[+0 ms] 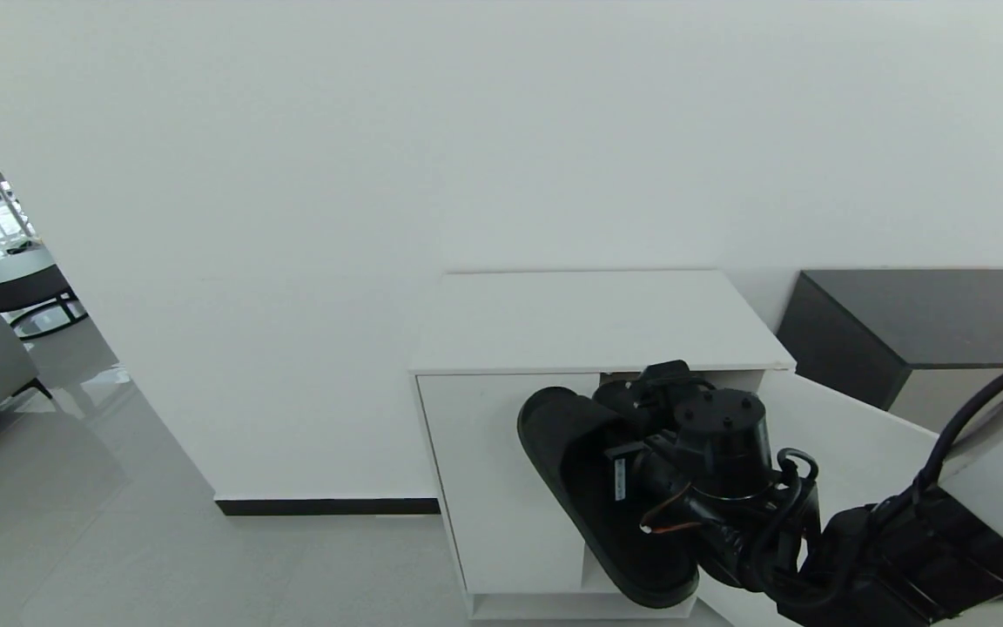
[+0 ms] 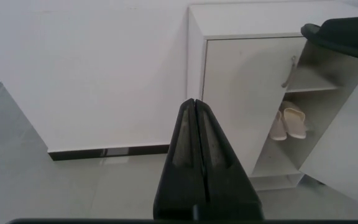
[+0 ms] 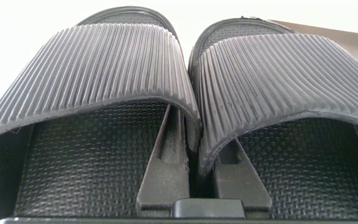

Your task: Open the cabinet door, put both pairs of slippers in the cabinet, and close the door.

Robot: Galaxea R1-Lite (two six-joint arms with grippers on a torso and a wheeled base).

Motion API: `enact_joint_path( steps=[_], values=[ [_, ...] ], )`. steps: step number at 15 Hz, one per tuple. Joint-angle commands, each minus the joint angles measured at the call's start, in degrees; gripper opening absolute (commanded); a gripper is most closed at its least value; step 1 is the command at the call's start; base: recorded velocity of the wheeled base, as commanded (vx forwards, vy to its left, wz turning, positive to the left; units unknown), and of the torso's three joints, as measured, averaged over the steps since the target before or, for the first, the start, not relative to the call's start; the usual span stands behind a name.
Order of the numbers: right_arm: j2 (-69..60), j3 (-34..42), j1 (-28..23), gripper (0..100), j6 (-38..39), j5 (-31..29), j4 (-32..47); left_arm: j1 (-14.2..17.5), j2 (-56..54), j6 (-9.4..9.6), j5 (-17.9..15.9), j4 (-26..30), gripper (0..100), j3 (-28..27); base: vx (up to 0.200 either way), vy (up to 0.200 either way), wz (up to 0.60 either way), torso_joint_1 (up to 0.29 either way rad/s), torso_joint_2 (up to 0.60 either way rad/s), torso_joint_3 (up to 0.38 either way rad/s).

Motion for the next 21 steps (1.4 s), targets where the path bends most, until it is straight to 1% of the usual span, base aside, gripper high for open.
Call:
enact_joint_path(
  steps=[1,10,12,15,21],
  values=[
    [0.0,0.4,0.0,0,0.7,0.0,0.0,0.0,0.0,0.02,0.0,-0.1,0,0.0,0.000,-0.200,0.00,-0.002,0.00,-0.002],
    [-0.6,1.9,-0.2,0,0.6,-0.2,-1.5,0.0,0.0,0.02,0.0,-0.1,0,0.0,0.000,-0.200,0.00,0.002,0.00,0.001],
    [-0.5,2.9,-1.2,0,0.6,0.1,-1.6,0.0,0.0,-0.15,0.1,-0.1,0,0.0,0.000,0.000,0.00,0.000,0.00,0.000],
    [0.4,4.5,-2.0,0,-1.3,0.8,-6.9,0.0,0.0,-0.24,0.1,-0.1,0,0.0,0.000,0.000,0.00,0.000,0.00,0.000],
    [1.1,5.4,-2.0,0,-1.9,0.9,-7.4,0.0,0.0,-0.24,0.1,0.0,0,0.0,0.000,0.000,0.00,0.000,0.00,0.000]
  ],
)
